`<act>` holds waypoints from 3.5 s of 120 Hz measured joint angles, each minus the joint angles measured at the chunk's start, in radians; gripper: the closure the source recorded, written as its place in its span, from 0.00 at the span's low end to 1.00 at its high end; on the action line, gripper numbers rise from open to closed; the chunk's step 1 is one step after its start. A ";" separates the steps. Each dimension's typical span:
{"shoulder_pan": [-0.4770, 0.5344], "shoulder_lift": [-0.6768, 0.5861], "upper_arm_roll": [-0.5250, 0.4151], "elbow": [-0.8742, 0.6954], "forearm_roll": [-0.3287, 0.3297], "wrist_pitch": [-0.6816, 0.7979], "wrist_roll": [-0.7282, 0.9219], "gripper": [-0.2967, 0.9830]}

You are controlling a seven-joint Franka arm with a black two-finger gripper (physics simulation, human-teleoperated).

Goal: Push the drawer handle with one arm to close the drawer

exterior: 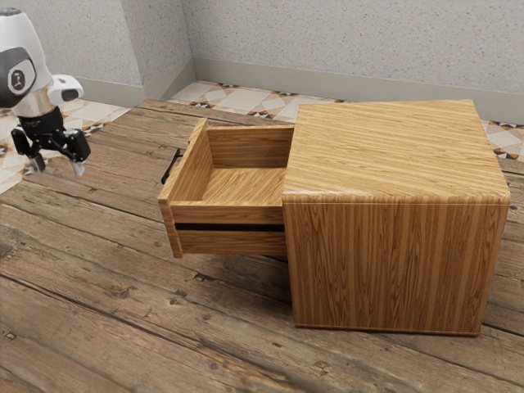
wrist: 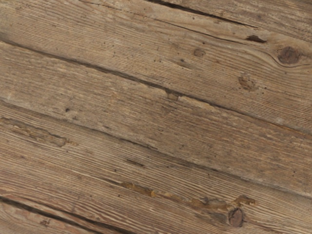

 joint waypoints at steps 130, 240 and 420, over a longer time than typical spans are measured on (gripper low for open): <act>-0.168 -0.027 0.038 -0.085 -0.231 0.127 1.313 0.25; -0.248 0.069 0.038 0.000 -0.495 0.144 1.624 0.84; -0.313 0.307 -0.038 0.235 -0.630 0.145 1.700 0.85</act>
